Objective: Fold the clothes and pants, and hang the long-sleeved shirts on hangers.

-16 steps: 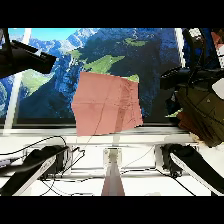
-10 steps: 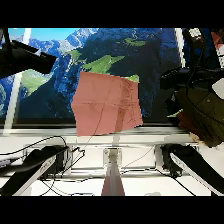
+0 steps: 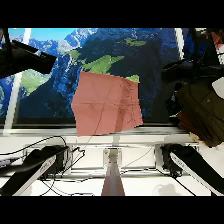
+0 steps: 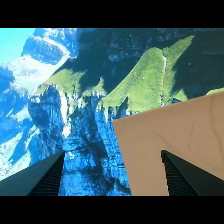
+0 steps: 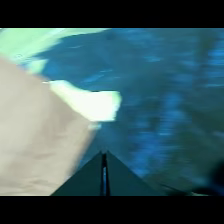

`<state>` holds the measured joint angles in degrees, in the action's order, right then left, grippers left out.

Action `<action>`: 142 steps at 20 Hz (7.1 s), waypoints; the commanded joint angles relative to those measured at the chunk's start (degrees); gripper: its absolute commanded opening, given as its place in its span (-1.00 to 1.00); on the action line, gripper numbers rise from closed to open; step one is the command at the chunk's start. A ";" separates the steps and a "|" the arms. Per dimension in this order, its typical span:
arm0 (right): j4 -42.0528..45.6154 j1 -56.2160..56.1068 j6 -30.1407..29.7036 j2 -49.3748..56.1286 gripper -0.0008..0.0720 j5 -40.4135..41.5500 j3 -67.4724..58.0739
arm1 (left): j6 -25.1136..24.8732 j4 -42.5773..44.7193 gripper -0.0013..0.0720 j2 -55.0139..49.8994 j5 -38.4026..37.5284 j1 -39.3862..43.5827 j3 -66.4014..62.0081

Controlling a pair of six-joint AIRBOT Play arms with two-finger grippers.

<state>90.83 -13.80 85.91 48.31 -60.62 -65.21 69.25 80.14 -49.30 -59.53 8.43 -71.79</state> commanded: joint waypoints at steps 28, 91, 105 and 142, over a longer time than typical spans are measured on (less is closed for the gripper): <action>-47.47 14.32 -26.21 22.69 0.31 0.63 43.23 | 0.20 -6.49 0.34 -0.35 -17.35 -20.31 40.35; -41.88 6.03 -2.93 15.56 -0.91 18.82 19.87 | -10.58 -32.15 -0.95 -11.98 10.34 -1.40 32.72; -16.72 11.72 -1.44 17.22 0.66 2.75 20.09 | -5.33 -28.37 0.94 -17.44 2.78 6.71 32.87; 2.71 52.92 21.90 -7.87 -0.91 -26.67 -9.66 | -5.33 -15.65 0.91 -6.88 1.84 -11.98 11.52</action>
<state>86.63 28.51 99.72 45.58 -77.36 -74.28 63.90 64.25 -56.53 -57.74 -3.16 -60.01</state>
